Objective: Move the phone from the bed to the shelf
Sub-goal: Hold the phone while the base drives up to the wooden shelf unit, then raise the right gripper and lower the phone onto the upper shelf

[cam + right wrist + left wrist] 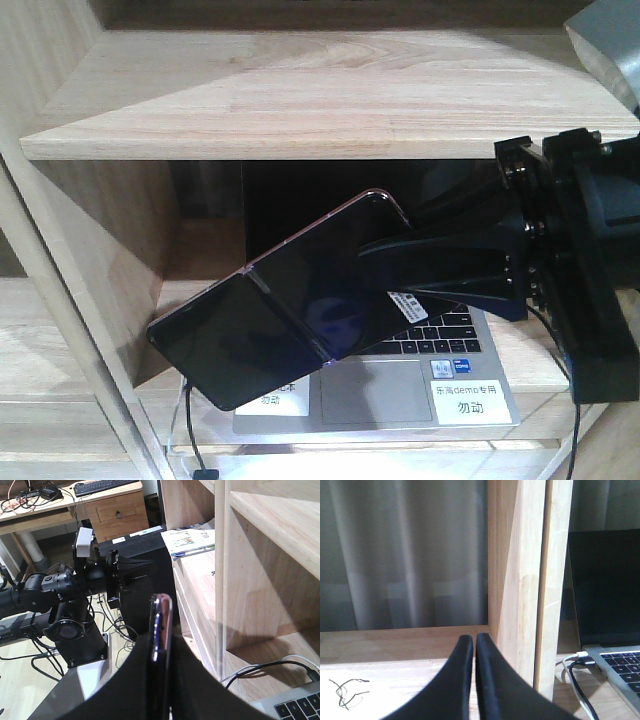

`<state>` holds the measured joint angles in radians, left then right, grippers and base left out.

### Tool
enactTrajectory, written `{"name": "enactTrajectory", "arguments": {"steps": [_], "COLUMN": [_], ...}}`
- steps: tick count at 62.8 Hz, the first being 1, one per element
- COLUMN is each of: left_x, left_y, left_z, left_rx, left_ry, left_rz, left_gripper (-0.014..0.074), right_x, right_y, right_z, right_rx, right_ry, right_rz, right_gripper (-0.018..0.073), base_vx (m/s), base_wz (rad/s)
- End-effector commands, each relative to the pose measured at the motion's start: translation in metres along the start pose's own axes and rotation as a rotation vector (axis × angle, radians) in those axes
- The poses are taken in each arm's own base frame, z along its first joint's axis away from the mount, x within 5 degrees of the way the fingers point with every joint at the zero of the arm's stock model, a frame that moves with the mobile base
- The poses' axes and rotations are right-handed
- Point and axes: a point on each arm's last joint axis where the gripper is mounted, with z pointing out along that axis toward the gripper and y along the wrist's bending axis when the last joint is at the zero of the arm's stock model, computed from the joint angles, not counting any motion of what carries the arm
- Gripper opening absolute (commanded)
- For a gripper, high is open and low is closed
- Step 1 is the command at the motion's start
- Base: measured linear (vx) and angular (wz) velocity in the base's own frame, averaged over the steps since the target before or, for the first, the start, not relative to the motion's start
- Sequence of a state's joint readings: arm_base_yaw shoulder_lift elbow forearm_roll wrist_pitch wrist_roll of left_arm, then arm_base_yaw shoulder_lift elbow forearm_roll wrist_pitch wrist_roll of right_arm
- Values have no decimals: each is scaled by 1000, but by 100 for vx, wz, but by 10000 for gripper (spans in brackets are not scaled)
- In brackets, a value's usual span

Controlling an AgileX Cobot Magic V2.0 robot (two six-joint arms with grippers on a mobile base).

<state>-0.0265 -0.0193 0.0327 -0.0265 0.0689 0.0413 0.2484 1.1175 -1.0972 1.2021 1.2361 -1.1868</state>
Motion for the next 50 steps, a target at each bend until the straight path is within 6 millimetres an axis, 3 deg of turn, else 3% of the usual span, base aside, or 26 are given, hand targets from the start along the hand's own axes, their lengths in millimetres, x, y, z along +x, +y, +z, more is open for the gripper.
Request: {"name": "enactTrajectory", "arguments": {"steps": [1,21,50], "left_x": [-15,-15,-15], "left_y": [1,1,1], "left_z": [-2,-2,-2], "left_rx": [-5,-5,-5], "left_ry": [-105,-105,-105], "left_rz": [-19,-19,-19], "left_gripper": [1,1,1], "right_x": [-14,-22,-76], "right_y": [14,13,4], "right_z": [-6,-7,-31], "right_rx": [-71,-59,228], "right_ry": [-84,-173,-431], "right_rz": [-9,20,-40], "right_gripper": [-3,-3,-3], "base_vx": [0,0,0], "base_wz": [0,0,0]}}
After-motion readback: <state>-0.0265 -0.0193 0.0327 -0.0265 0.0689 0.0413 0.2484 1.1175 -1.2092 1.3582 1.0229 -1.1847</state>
